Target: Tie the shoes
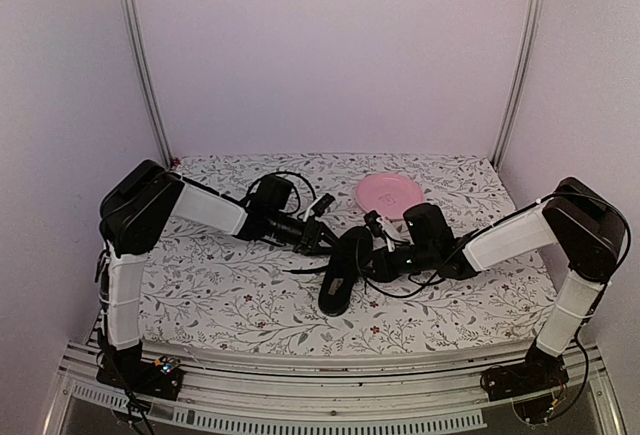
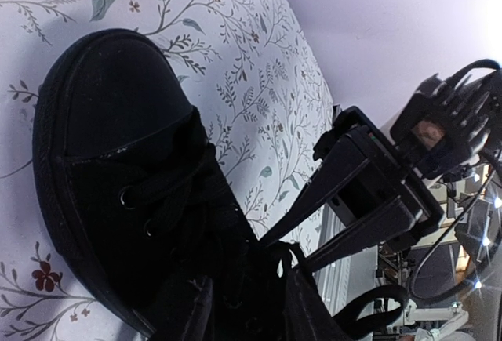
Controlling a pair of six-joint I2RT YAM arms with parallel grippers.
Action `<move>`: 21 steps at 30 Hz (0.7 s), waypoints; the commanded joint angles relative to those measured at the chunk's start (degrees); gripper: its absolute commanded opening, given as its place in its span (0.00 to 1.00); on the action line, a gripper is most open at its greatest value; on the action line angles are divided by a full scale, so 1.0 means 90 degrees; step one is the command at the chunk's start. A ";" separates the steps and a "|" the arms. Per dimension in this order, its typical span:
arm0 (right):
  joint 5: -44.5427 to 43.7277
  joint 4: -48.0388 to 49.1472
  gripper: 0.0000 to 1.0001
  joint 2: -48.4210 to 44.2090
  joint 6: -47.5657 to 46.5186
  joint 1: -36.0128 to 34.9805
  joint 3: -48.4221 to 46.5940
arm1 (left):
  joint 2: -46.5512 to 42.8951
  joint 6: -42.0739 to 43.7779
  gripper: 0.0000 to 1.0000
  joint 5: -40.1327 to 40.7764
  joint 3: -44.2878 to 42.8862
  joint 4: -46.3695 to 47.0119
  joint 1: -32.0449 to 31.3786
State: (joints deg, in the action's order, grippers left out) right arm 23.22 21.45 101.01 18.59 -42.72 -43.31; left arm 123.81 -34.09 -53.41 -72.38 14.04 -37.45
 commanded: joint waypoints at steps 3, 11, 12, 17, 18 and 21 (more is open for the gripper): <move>0.0138 0.0169 0.09 0.0049 0.0018 -0.0004 -0.0054 | 0.0118 0.0116 0.31 -0.0176 -0.0158 -0.0088 -0.0032; 0.0169 0.0146 0.03 -0.0055 0.0087 -0.0031 -0.0171 | 0.0156 0.0242 0.31 -0.0295 -0.0246 -0.0239 -0.0034; 0.0178 0.0153 0.03 -0.0044 0.0099 -0.0029 -0.0200 | 0.0173 0.0245 0.31 -0.0318 -0.0256 -0.0242 -0.0037; 0.0179 0.0153 0.03 0.0029 0.0173 -0.0078 -0.0313 | 0.0218 0.0238 0.26 -0.0364 -0.0268 -0.0252 -0.0038; 0.0173 0.0155 0.03 0.0046 0.0184 -0.0087 -0.0340 | 0.0217 0.0238 0.25 -0.0372 -0.0260 -0.0252 -0.0038; 0.0164 0.0150 0.03 0.0096 0.0205 -0.0093 -0.0386 | 0.0208 0.0228 0.21 -0.0385 -0.0259 -0.0225 -0.0047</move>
State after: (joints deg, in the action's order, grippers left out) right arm 24.34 21.65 101.06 19.70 -43.13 -45.04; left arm 124.92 -32.73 -55.61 -73.80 12.08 -37.47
